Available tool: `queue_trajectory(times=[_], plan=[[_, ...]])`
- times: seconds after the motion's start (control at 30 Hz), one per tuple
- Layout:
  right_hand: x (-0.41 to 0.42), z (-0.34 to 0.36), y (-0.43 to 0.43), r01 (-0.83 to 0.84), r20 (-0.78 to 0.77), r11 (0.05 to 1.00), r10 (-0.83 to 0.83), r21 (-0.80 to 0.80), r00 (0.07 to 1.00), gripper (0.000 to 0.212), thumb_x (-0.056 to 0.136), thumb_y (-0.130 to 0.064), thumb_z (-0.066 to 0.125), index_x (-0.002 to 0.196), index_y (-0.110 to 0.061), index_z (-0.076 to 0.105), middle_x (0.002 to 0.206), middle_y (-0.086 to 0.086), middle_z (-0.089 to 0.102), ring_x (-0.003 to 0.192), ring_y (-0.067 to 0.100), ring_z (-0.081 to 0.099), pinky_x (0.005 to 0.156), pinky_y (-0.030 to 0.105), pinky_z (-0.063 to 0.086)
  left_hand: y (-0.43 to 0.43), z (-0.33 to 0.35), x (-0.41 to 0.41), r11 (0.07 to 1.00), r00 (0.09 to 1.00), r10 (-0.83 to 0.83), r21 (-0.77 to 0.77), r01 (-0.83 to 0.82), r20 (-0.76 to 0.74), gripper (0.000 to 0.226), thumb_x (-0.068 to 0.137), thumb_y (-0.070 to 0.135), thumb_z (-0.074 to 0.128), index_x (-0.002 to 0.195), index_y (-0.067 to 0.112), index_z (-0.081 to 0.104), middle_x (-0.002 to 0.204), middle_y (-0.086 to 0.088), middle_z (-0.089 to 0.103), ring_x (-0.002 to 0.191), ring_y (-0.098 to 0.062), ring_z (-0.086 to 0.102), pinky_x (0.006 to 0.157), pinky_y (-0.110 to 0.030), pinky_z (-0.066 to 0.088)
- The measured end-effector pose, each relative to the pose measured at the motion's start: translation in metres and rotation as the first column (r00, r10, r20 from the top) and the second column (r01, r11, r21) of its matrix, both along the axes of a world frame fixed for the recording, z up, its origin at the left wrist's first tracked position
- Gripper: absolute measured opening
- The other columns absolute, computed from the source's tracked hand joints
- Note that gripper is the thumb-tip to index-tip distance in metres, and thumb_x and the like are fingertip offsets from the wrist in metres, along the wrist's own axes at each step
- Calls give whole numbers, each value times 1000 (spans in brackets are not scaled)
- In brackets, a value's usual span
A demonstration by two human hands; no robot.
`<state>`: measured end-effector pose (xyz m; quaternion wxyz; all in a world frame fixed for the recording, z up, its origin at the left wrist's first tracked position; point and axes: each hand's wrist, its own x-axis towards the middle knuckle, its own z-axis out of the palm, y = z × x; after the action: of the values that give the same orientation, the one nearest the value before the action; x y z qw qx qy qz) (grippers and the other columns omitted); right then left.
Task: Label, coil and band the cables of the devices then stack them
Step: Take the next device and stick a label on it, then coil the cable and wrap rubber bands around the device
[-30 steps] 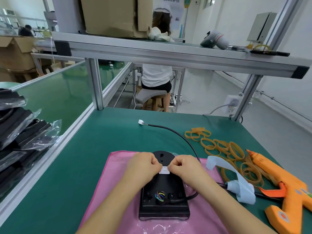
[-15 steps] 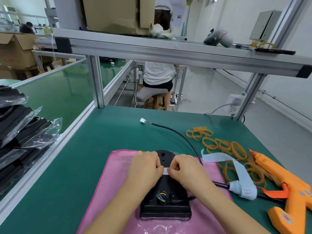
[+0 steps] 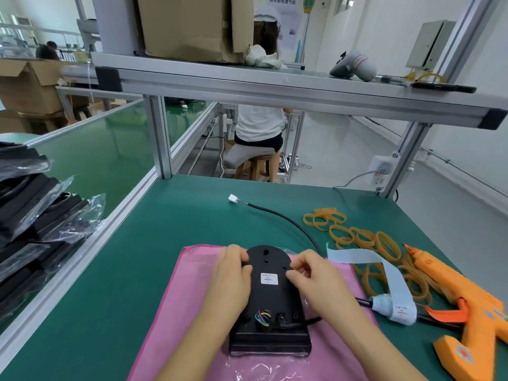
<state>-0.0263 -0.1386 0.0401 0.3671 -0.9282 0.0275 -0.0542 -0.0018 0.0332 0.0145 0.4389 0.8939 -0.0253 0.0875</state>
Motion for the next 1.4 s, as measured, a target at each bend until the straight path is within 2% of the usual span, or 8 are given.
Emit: queue_trajectory(times=[0.1, 0.2, 0.3, 0.37, 0.43, 0.63, 0.83, 1.4], plan=[[-23, 7, -27, 79, -26, 995, -81, -54, 996, 30, 84, -41, 62, 65, -20, 50, 61, -6, 54, 58, 7, 47, 59, 28, 40, 27, -1, -13, 998, 982, 59, 46, -52, -178, 25, 95, 47, 50, 97, 23, 45, 105, 6, 55, 98, -19, 56, 80, -31, 42], [-47, 8, -46, 13, -331, 981, -78, -195, 940, 50, 78, -65, 54, 57, -20, 51, 54, -6, 54, 52, 7, 48, 54, 25, 37, 35, -2, -33, 963, 946, 48, 265, 41, -321, 58, 87, 75, 32, 82, 22, 54, 82, 9, 63, 82, -16, 61, 79, -30, 49], [-56, -2, -40, 45, -517, 989, 35, 142, 855, 50, 81, -60, 58, 73, -12, 68, 60, 0, 69, 49, 11, 61, 47, 20, 41, 23, 2, -42, 961, 932, 46, 272, 57, -358, 64, 83, 81, 28, 83, 24, 58, 82, 8, 65, 82, -15, 62, 80, -30, 50], [-56, -11, -33, 149, -503, 931, 42, 333, 863, 47, 84, -49, 61, 82, -3, 69, 59, 7, 69, 47, 17, 62, 38, 20, 37, 19, 2, -41, 966, 929, 54, 255, 44, -365, 62, 80, 82, 35, 84, 24, 57, 84, 8, 65, 83, -14, 62, 79, -30, 50], [-56, -16, -26, 226, -449, 862, 2, 454, 893, 37, 85, -37, 66, 74, -2, 64, 56, 10, 66, 42, 18, 57, 34, 19, 33, 19, 3, -39, 965, 922, 55, 257, 49, -383, 57, 76, 80, 43, 84, 25, 55, 86, 9, 64, 84, -14, 62, 77, -29, 50], [-54, -12, -15, 221, -276, 760, -57, 612, 959, 26, 88, -13, 64, 65, -8, 53, 53, 10, 60, 39, 16, 42, 35, 19, 30, 23, 4, -30, 975, 890, 5, 201, 97, -457, 50, 70, 72, 56, 83, 24, 61, 83, 11, 69, 84, -13, 66, 80, -30, 53], [-61, -6, -8, 205, -184, 675, -104, 708, 977, 15, 93, -1, 54, 78, -2, 54, 59, 12, 60, 48, 15, 58, 44, 24, 49, 24, 5, -24, 977, 879, -57, 153, 146, -473, 40, 79, 60, 62, 87, 21, 66, 88, 5, 72, 87, -15, 68, 86, -33, 54], [-65, -15, -11, 170, -142, 633, -94, 756, 985, 11, 95, 2, 48, 84, 3, 49, 57, 12, 61, 47, 18, 58, 46, 27, 53, 25, 4, -26, 981, 878, -83, 115, 154, -471, 41, 81, 58, 63, 96, 20, 65, 94, 4, 72, 90, -16, 68, 89, -39, 53]])
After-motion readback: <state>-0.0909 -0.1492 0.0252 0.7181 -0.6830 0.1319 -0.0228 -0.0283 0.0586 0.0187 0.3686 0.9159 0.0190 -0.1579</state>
